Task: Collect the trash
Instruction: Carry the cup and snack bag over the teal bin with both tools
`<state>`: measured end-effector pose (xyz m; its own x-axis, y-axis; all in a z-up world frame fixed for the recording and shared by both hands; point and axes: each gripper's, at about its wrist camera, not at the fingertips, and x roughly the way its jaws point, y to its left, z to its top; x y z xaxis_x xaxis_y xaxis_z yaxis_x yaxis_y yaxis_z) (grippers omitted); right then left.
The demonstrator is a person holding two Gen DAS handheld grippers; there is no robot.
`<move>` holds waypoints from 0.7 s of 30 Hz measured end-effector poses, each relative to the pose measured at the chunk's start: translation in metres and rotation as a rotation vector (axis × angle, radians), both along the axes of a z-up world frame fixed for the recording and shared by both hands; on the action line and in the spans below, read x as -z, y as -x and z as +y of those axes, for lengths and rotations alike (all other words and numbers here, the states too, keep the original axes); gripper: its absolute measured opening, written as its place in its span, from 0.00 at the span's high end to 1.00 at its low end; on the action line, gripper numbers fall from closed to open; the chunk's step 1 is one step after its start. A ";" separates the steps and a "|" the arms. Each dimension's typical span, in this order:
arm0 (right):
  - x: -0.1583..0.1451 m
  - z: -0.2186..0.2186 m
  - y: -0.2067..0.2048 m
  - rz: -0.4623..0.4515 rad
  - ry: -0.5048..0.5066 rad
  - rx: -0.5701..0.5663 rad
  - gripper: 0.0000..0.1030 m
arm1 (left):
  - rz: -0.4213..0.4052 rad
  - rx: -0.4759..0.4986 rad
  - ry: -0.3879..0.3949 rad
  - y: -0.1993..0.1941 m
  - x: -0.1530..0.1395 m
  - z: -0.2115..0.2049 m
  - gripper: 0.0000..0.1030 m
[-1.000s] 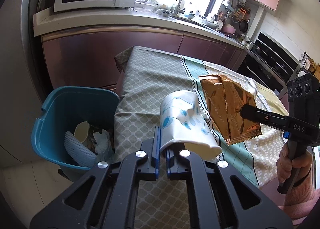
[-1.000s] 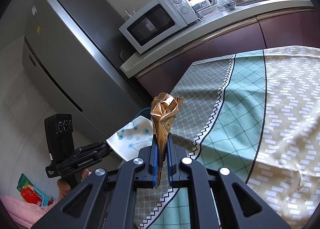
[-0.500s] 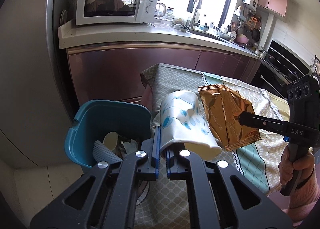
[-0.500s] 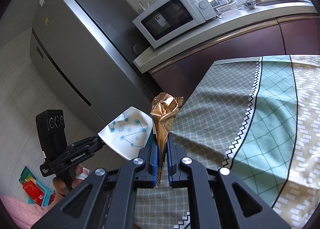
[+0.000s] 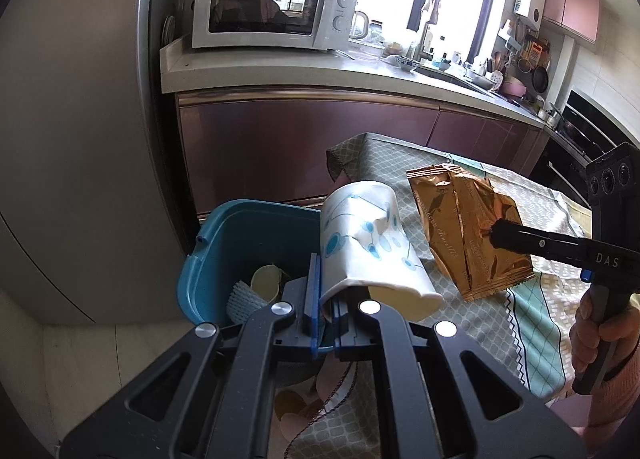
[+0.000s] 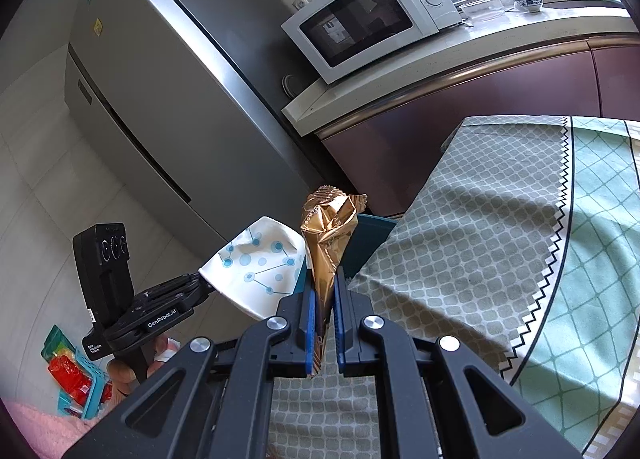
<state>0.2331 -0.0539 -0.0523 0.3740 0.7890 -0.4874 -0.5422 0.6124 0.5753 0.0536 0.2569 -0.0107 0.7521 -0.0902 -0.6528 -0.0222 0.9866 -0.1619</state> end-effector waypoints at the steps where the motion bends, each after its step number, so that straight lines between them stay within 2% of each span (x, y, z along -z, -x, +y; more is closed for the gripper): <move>1: 0.000 0.002 -0.001 0.001 0.000 -0.003 0.93 | 0.001 -0.005 -0.004 0.000 0.000 0.000 0.95; 21: 0.003 0.031 -0.013 0.020 0.034 -0.042 0.93 | 0.020 -0.063 -0.022 -0.008 0.007 0.020 0.95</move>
<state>0.2457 -0.0234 -0.0549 0.3311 0.7869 -0.5208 -0.5566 0.6085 0.5656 0.0616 0.2770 -0.0175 0.7427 -0.0284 -0.6690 -0.0875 0.9864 -0.1391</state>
